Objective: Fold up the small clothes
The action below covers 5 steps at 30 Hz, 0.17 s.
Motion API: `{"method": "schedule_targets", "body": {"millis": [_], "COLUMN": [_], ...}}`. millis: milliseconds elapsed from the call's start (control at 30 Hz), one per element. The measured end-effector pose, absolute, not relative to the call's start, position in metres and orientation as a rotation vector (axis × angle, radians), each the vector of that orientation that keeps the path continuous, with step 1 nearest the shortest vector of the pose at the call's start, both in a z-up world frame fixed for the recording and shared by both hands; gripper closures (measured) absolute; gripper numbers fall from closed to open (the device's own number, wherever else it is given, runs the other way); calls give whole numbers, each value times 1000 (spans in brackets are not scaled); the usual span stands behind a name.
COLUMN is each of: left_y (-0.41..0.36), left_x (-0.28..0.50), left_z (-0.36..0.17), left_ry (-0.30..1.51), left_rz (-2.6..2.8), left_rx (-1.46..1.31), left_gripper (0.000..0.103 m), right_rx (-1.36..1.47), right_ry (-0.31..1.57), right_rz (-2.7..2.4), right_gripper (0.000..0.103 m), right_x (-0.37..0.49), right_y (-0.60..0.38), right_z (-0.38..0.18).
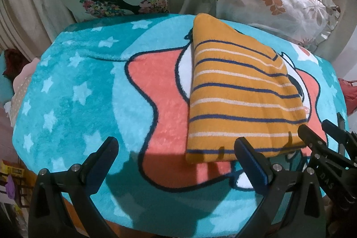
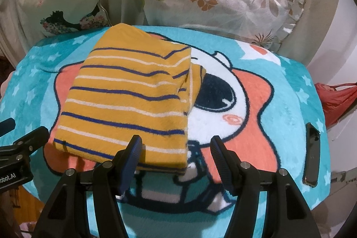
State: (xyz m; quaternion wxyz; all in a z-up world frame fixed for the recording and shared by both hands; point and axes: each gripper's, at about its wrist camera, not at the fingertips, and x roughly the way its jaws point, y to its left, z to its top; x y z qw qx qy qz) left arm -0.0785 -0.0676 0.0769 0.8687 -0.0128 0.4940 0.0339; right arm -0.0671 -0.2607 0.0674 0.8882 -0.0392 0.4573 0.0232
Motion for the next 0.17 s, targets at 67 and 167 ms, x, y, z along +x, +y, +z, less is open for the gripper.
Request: {"method": "schedule_targets", "body": {"millis": [67,167], "left_y": [-71,-76], "left_x": [-75,-70], "left_z": [76,75], "left_ry": [1034,1035], "left_rz": [72,74], "left_rx": [-24,-15], "left_gripper": [0,0], "right_rx": [-88,-90], "right_ry": [955,960], "right_rz": [52,67], "right_gripper": [35,36], "right_x": [-64,-59], "right_y": [-261,-264], "right_z": [66,65]}}
